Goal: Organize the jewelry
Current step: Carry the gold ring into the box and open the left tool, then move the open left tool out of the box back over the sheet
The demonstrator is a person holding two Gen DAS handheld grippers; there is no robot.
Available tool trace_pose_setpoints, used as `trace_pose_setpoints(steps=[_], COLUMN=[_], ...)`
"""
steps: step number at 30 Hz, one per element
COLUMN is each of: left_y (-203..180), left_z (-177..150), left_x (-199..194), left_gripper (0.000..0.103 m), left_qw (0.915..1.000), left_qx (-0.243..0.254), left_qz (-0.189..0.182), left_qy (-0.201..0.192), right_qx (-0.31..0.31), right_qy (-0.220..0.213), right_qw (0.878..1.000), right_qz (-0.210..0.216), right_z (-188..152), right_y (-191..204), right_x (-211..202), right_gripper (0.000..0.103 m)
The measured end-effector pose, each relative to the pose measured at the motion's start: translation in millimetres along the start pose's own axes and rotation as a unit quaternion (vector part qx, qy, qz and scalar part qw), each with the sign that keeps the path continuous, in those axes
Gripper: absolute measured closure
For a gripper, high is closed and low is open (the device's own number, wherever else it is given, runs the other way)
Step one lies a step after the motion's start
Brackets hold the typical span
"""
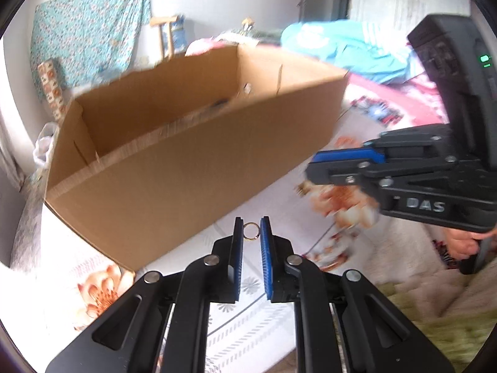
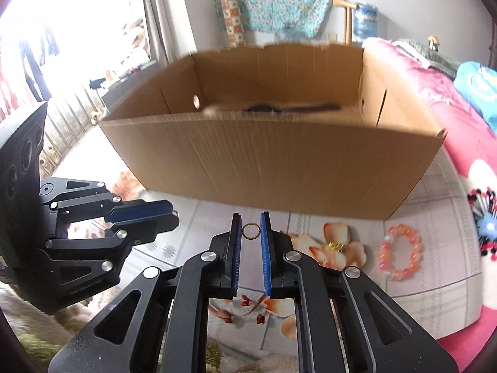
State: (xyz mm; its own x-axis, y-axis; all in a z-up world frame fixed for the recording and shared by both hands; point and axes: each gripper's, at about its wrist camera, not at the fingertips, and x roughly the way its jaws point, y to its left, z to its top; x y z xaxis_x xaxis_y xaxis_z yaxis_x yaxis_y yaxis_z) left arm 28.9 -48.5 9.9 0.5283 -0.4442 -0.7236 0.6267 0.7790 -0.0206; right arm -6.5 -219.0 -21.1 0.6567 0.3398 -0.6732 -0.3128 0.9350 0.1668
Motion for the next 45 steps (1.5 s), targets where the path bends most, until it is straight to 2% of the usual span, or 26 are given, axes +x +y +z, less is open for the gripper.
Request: trace_pose_setpoints(steps=[4,9,13,17,20,25,27,29,32,36,45], left_y=[-2,4,15,34,45,55,57,64,69,76,83], left_z=[22,59,89,118,134,143,140,140,137,137,137], left_x=[-33,-41,-16,26,54,82,84,86,83,76,44], left_gripper=[0.092,0.092,0.092,0.092,0.092,0.092,0.091,0.086,0.08,0.08,0.08], left_qw=[0.9979,0.9949,0.997,0.9992,0.9984,0.9948,0.9926,0.9885,0.9855,0.9818,0.9826], left_qx=[0.015,0.031,0.011,-0.019,-0.045,-0.079,-0.098,-0.123,-0.139,-0.161,-0.168], left_qz=[-0.037,-0.04,-0.027,-0.024,-0.035,-0.044,-0.047,-0.066,-0.081,-0.091,-0.08], left_qy=[-0.052,-0.087,-0.072,-0.026,0.005,0.047,0.054,0.058,0.053,0.043,-0.001], right_qx=[-0.003,0.003,0.007,0.017,0.021,0.019,0.012,0.012,0.023,0.032,0.059], right_qy=[-0.042,-0.094,-0.097,-0.064,-0.034,-0.016,-0.019,-0.026,-0.04,-0.061,-0.105], right_qw=[0.999,0.996,0.995,0.998,0.999,0.999,0.999,0.999,0.998,0.997,0.993], right_qz=[0.007,0.003,-0.013,-0.014,-0.024,-0.025,-0.034,-0.037,-0.032,-0.032,-0.017], right_z=[17,44,60,78,85,94,97,101,105,107,109], right_y=[-4,-19,-34,-52,-58,-69,-68,-71,-77,-81,-90], right_x=[-30,-55,-49,-23,9,27,28,27,21,8,-23], right_gripper=[0.093,0.093,0.093,0.093,0.093,0.094,0.087,0.084,0.082,0.081,0.076])
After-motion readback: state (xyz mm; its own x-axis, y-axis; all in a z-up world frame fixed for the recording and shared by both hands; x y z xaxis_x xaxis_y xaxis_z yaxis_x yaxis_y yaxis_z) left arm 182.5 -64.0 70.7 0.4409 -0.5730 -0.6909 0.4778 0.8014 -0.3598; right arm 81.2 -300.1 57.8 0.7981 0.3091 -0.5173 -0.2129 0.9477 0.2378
